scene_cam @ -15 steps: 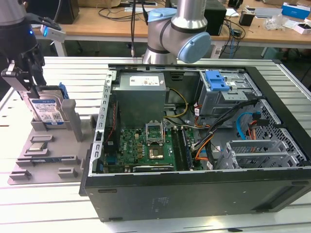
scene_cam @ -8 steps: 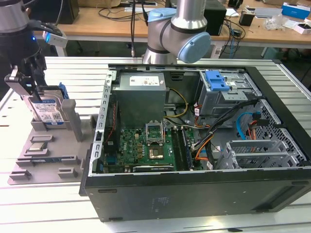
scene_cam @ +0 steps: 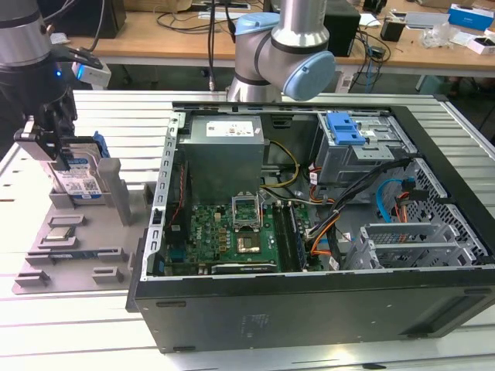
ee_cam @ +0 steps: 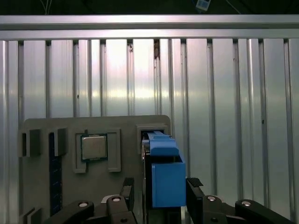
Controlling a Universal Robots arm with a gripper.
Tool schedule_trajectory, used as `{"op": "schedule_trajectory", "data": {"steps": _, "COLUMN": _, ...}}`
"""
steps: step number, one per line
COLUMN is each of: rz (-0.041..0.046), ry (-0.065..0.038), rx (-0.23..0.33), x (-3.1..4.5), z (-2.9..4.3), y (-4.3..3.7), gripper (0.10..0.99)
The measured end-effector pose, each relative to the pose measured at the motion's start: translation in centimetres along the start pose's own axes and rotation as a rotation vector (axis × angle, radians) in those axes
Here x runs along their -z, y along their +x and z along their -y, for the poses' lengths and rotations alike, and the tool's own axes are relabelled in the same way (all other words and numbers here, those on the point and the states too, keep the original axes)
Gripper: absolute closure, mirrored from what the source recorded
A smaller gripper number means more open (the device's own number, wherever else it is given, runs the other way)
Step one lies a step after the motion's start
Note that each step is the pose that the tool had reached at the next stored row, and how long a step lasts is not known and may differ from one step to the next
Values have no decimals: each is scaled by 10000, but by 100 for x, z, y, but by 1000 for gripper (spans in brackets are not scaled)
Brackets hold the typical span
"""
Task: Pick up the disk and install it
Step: 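Pick up the disk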
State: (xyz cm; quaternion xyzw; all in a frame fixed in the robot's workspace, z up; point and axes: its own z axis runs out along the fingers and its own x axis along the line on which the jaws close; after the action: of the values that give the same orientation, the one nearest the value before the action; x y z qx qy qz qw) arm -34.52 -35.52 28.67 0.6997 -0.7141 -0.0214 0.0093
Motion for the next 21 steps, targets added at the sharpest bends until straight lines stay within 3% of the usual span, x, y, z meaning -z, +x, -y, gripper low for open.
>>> {"op": "schedule_trajectory", "data": {"steps": 4, "rz": 1, "ry": 3, "rx": 0, "x": -2, "z": 0, "y": 0, "gripper": 545}}
{"op": "schedule_trajectory", "data": {"steps": 5, "rz": 0, "ry": 2, "rx": 0, "x": -2, "z": 0, "y": 0, "gripper": 608}}
{"op": "schedule_trajectory", "data": {"steps": 6, "rz": 1, "ry": 3, "rx": 0, "x": -3, "z": 0, "y": 0, "gripper": 725}}
{"op": "schedule_trajectory", "data": {"steps": 18, "rz": 2, "ry": 3, "rx": 0, "x": -4, "z": 1, "y": 0, "gripper": 725}}
{"op": "schedule_trajectory", "data": {"steps": 21, "rz": 2, "ry": 4, "rx": -2, "x": 35, "z": -2, "y": -7, "gripper": 725}}
